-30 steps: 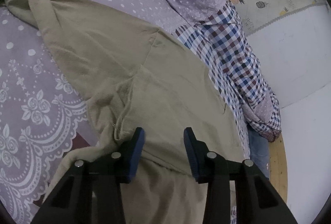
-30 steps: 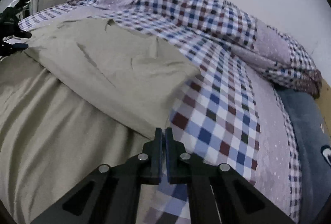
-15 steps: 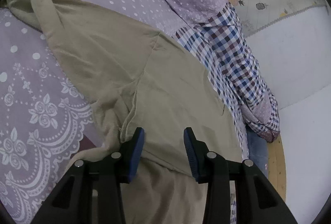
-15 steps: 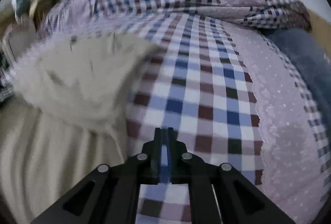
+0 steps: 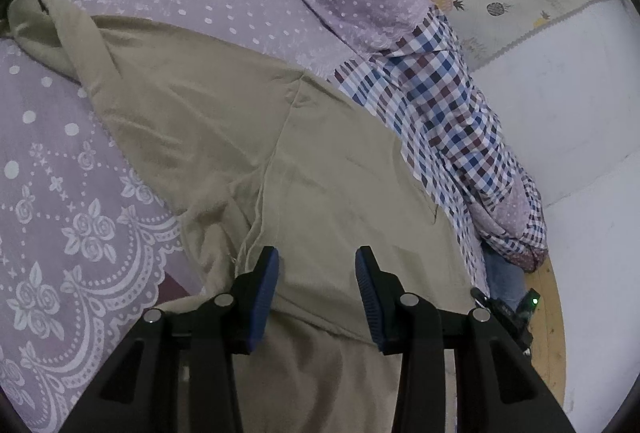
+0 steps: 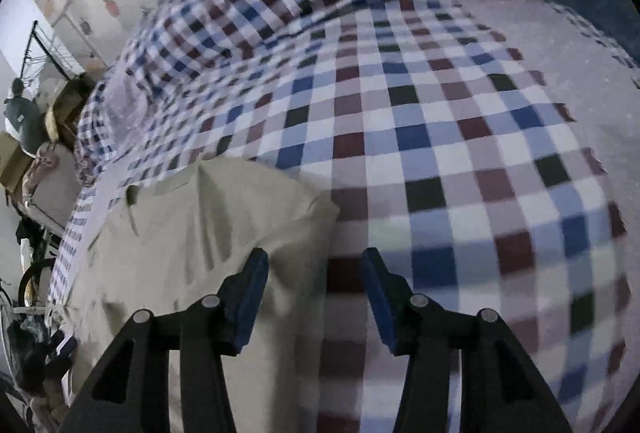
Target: Fold clothes
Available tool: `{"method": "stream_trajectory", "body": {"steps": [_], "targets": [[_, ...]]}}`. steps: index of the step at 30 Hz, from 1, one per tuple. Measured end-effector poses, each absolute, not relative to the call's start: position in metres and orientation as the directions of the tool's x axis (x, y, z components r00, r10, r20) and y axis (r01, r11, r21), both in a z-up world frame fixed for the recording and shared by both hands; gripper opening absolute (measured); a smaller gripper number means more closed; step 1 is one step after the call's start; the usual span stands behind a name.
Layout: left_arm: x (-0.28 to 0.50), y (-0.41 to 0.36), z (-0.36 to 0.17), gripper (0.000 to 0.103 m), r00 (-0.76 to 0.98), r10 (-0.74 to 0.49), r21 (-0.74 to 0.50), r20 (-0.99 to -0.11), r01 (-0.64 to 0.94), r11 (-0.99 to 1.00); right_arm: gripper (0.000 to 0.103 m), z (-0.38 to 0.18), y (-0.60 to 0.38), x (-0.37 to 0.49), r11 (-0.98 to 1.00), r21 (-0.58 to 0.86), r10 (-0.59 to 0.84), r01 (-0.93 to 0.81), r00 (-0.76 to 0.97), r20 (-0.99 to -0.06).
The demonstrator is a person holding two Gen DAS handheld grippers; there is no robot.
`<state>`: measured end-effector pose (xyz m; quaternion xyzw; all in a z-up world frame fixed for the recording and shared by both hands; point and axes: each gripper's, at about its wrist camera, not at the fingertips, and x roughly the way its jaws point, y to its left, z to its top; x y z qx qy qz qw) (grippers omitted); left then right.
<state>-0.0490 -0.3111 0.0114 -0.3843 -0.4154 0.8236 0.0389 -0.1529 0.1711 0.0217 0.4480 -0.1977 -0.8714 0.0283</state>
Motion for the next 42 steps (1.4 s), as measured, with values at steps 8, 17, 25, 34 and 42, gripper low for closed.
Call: {"method": "stream_trajectory", "body": {"steps": [8, 17, 25, 34, 42], "targets": [[-0.05, -0.311, 0.011, 0.042, -0.714, 0.372, -0.711, -0.594, 0.25, -0.657, 0.003, 0.035, 0.171, -0.171, -0.938, 0.343, -0.222, -0.058, -0.658, -0.719], [-0.052, -0.31, 0.006, 0.042, -0.707, 0.369, -0.704, -0.604, 0.256, -0.662, 0.008, 0.023, 0.182, -0.178, -0.961, 0.244, -0.11, -0.13, -0.628, -0.771], [-0.048, -0.319, 0.008, 0.045, -0.719, 0.371, -0.725, -0.588, 0.265, -0.636, 0.041, 0.044, 0.198, -0.144, -0.933, 0.237, -0.002, -0.271, -0.654, -0.756], [-0.008, -0.367, 0.035, 0.084, -0.833, 0.259, -0.786, -0.489, 0.292, -0.545, 0.053, 0.095, 0.165, 0.002, -0.894, 0.419, -0.155, -0.16, -0.767, -0.623], [0.035, -0.473, 0.061, 0.085, -0.864, 0.137, -0.825, -0.485, 0.399, -0.401, 0.059, 0.098, 0.103, 0.101, -0.919, 0.388, -0.287, 0.066, -0.787, -0.546]]}}
